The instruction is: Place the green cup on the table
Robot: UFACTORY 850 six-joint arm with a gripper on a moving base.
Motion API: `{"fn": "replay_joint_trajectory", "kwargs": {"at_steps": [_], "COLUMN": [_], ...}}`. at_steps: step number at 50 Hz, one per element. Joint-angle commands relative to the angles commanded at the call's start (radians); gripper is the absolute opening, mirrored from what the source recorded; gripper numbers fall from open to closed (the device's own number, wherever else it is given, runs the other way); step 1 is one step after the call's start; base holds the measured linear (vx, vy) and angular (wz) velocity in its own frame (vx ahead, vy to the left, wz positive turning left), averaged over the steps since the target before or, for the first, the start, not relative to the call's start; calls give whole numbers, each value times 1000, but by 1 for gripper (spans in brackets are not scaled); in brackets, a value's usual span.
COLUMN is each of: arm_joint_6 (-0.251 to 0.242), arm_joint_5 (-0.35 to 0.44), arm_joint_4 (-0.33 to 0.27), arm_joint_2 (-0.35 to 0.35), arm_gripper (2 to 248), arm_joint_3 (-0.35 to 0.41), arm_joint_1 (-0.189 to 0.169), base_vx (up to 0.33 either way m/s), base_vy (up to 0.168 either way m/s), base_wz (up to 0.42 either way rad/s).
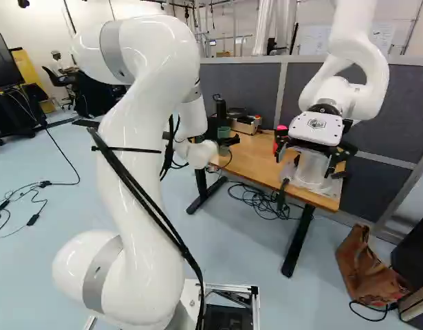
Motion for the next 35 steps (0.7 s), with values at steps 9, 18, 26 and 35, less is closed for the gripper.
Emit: {"fn": "replay_joint_trajectory", "kwargs": {"at_steps": [9, 18, 26, 35], "arm_joint_6": [0, 0, 0, 0], "arm_joint_5": [0, 0, 0, 0], "arm_joint_4": [0, 0, 0, 0], "arm_joint_2": [59, 106, 142, 181], "arm_gripper": [247, 247, 247, 247], "arm_joint_3": [55, 107, 152, 202], "arm_joint_1": [-3, -6, -9, -12], "base_vx": [0, 0, 0, 0], "base_vy": [0, 0, 0, 0], "base_wz": [0, 0, 0, 0]}}
